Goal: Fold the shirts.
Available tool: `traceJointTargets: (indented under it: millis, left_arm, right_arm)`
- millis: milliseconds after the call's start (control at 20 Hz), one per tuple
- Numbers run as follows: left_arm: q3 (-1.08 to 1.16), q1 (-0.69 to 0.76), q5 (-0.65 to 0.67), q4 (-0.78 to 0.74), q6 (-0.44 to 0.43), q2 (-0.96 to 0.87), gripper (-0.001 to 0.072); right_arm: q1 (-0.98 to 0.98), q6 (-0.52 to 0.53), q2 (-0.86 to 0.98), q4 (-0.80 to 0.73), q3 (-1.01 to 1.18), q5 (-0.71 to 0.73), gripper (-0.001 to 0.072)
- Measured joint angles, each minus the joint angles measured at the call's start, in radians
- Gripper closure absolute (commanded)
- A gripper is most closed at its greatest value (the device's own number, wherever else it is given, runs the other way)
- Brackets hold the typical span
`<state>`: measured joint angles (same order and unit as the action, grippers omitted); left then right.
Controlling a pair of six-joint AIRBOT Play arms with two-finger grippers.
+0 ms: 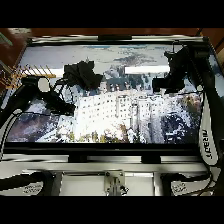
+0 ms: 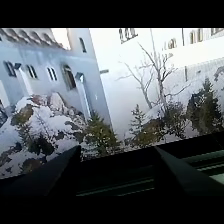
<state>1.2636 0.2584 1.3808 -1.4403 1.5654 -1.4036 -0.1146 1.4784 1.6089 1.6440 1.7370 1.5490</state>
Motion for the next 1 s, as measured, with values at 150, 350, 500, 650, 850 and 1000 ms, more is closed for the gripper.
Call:
traceJointTargets:
  millis: [150, 350, 500, 650, 850, 1000]
  left_arm:
    - [0.0, 0.0, 0.0, 0.0, 0.0, 0.0, 0.0169]
    - [0.0, 0.0, 0.0, 0.0, 0.0, 0.0, 0.0169]
    - [0.0, 0.0, 0.0, 0.0, 0.0, 0.0, 0.0169]
    - [0.0, 0.0, 0.0, 0.0, 0.0, 0.0, 0.0169]
    - [0.0, 0.002, -0.015, 0.002, 0.0, -0.003, 0.0169]
    - [0.0, 0.002, -0.066, 0.036, 0.0, -0.016, 0.0169]
  right_arm:
    - [0.0, 0.0, 0.0, 0.0, 0.0, 0.0, 0.0124]
    - [0.0, 0.0, 0.0, 0.0, 0.0, 0.0, 0.0124]
    - [0.0, 0.0, 0.0, 0.0, 0.0, 0.0, 0.0124]
    - [0.0, 0.0, 0.0, 0.0, 0.0, 0.0, 0.0124]
    - [0.0, -0.002, 0.0, 0.0, 0.0, -0.021, 0.0124]
    - [0.0, -0.007, 0.0, 0.0, 0.0, -0.07, 0.0124]
